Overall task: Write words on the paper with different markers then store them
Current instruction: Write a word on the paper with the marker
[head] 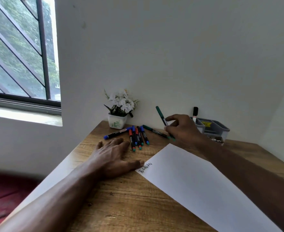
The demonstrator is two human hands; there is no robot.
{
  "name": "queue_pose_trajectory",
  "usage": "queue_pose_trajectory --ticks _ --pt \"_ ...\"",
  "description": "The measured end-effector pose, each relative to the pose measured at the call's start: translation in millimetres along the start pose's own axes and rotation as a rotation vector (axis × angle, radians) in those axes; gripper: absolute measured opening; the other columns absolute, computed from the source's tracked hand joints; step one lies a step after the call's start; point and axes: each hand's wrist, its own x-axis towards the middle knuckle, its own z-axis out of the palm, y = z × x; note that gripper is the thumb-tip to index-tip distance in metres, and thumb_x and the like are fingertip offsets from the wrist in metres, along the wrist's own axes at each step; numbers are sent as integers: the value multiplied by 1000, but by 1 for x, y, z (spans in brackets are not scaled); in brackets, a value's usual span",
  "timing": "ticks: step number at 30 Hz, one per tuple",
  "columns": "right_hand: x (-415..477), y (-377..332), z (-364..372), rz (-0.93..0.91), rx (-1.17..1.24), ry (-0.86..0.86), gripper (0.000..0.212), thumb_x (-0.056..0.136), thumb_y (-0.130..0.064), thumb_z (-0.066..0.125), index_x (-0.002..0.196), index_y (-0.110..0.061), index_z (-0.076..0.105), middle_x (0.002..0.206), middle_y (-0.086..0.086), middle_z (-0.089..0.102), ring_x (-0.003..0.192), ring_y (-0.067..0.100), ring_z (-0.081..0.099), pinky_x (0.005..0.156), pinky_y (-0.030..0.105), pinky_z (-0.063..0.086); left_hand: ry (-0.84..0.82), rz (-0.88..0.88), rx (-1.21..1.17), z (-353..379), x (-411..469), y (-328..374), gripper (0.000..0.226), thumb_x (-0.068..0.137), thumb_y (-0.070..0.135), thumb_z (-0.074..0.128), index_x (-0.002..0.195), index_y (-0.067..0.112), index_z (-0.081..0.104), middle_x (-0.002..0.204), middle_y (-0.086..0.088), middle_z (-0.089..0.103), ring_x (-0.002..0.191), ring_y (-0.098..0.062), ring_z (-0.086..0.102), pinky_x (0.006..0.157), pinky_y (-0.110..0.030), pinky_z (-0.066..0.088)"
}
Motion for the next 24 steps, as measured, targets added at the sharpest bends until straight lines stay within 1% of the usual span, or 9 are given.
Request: queue_pose_trajectory --ticks 2,4,7,10,13,15,18,21,24 --pt "-27 0 -14 -91 -18 -10 27 91 -12 67 117 -19 70 79 1 75 71 16 73 67 33 60 1 -10 -20 1 0 0 113 67 100 32 161 39 14 171 5 9 155 -17 13 125 -51 4" --pt "-56 3 -20 -153 -25 -25 27 94 -9 65 119 -20 69 88 0 73 75 13 74 73 37 63 32 -16 -63 2 0 1 111 68 100 33 160 42 11 171 4 10 155 -19 15 126 -52 7" --pt "-87 18 -13 -248 -31 -15 30 95 -5 59 116 -24 68 95 -4 70 78 6 71 74 34 59 201 52 -131 1 -5 5 103 74 94 39 159 43 13 168 4 21 151 -20 27 123 -52 22" --pt "-97 33 -2 -403 -141 -48 29 93 -9 56 113 -26 68 97 -9 69 87 9 61 77 32 52 416 225 -168 -3 -13 12 85 84 78 53 156 41 25 153 10 43 136 -9 46 110 -40 43" --pt "-100 33 -2 -476 -200 -107 29 95 -14 54 119 -23 67 109 -5 70 97 8 60 84 19 46 499 376 -141 -3 -17 22 66 91 63 60 149 39 41 132 17 58 112 3 57 89 -33 56" --pt "-103 30 -1 -514 -198 -152 33 95 -16 50 124 -22 66 117 -5 69 105 9 61 89 16 44 517 429 -113 -2 -19 25 47 93 52 63 138 39 56 118 21 64 97 2 62 76 -29 57" --pt "-107 27 0 -546 -227 -178 34 99 -22 50 131 -23 62 124 -6 65 112 9 59 92 14 38 527 477 -114 -2 -23 30 25 95 36 67 120 35 71 101 22 68 83 -1 65 66 -24 55" --pt "-108 25 -2 -586 -256 -195 35 102 -35 51 133 -22 59 124 -5 65 107 9 60 87 15 37 552 499 -125 -1 -27 36 21 94 27 71 115 30 74 93 21 67 77 -3 64 62 -20 52" --pt "-110 21 -2 -616 -223 -191 35 101 -38 50 129 -19 62 119 -2 68 102 11 62 83 17 39 564 528 -131 0 -32 43 20 92 23 73 112 28 75 89 18 68 74 -5 63 61 -22 51"
